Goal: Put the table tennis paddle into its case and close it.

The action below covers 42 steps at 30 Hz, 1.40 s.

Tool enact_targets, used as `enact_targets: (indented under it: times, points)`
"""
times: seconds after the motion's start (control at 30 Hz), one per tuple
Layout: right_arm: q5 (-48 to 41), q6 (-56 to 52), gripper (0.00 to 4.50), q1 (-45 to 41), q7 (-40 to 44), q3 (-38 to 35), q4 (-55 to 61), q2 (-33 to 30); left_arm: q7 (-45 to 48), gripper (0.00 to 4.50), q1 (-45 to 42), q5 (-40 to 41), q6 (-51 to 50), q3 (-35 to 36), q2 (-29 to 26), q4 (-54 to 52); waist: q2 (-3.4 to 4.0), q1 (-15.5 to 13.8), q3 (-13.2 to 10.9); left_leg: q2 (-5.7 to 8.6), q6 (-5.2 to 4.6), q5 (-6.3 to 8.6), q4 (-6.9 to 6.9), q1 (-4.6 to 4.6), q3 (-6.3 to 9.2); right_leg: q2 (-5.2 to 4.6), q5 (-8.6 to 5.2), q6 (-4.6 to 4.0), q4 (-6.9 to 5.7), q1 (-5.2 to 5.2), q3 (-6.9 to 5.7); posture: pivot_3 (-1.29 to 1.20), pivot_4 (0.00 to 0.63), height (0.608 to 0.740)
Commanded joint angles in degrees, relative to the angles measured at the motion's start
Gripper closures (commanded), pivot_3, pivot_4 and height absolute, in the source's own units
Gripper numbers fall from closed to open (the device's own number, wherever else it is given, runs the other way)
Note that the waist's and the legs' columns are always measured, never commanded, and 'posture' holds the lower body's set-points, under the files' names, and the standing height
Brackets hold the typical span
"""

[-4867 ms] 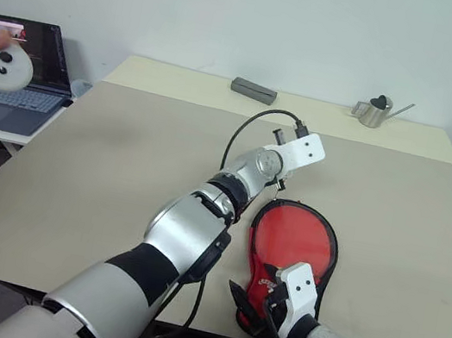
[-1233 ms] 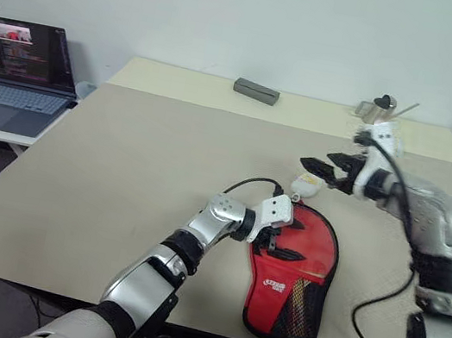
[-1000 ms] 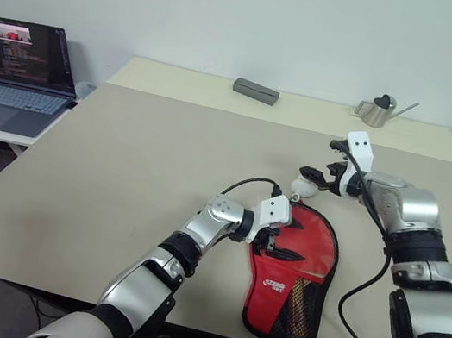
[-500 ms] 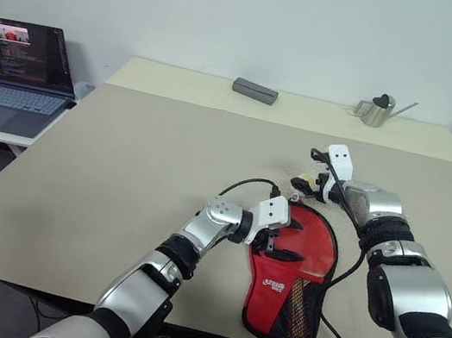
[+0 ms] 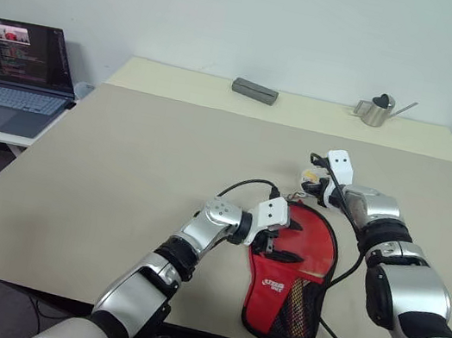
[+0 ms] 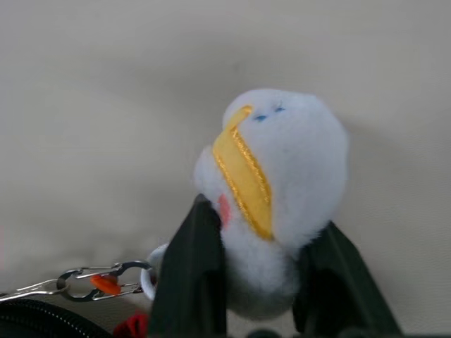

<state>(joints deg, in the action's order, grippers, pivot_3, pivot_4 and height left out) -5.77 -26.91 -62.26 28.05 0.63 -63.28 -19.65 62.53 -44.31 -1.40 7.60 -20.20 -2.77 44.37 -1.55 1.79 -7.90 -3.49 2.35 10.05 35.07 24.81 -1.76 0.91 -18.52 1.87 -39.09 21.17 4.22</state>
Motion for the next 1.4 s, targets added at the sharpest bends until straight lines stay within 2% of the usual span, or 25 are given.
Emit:
enact_targets:
  times: [0.03,0.27,0.5,0.83,1.23,1.4]
  points:
    - [-0.40,-1.01,4.17,0.60,-0.62,-2.03,3.38,-1.20,0.72,0.70,2.87,-2.08,-2.10,-1.81,-1.34,1.29,0.01,0.01,0.01,0.00,0.00,0.00,0.00,-0.01,0.00,0.00,0.00,0.00,0.00,0.00,0.00,0.00,0.150,0.740]
    - [-1.86,-7.39,4.20,5.55,-1.66,-4.86,12.82,-2.11,0.17,0.70,7.98,-1.59,-4.66,-1.99,-3.05,-2.53,0.21,-0.03,0.16,-0.01,0.00,0.00,0.00,-0.03,0.01,0.00,0.00,0.00,0.00,-0.05,0.00,0.00,0.150,0.740]
    - [-2.76,-15.45,4.20,13.46,-1.81,-5.19,27.75,-3.85,-0.89,0.70,12.50,-1.44,-7.31,-2.72,-3.77,-6.36,0.52,-0.12,0.41,0.00,0.00,0.00,0.00,-0.05,0.04,0.00,0.00,0.00,0.02,-0.09,-0.01,0.00,0.150,0.740]
    - [-4.77,-23.66,4.20,19.84,-2.76,-7.37,41.85,-6.73,-2.23,0.70,11.35,-2.61,-6.61,-2.97,-3.86,-3.63,0.60,-0.11,0.50,0.03,0.00,0.00,0.00,-0.09,0.04,0.00,-0.01,0.01,0.04,-0.14,0.00,0.00,0.150,0.740]
    - [-9.00,-33.91,4.20,34.32,0.55,-12.34,60.67,-18.99,-5.52,0.70,7.02,-5.42,-3.36,-5.60,-3.45,2.42,0.57,-0.49,0.50,0.15,-0.01,0.01,-0.03,-0.41,0.09,-0.10,-0.04,0.08,0.30,-0.65,-0.04,0.00,0.150,0.740]
    - [-13.56,-40.33,4.20,44.94,3.97,-16.79,72.50,-24.13,-6.00,0.70,6.41,-6.56,-3.02,-7.02,-3.54,3.93,0.53,-0.56,0.51,0.19,-0.02,0.03,-0.16,-0.79,0.13,-0.17,-0.17,0.30,0.57,-1.11,-0.06,0.00,0.150,0.740]
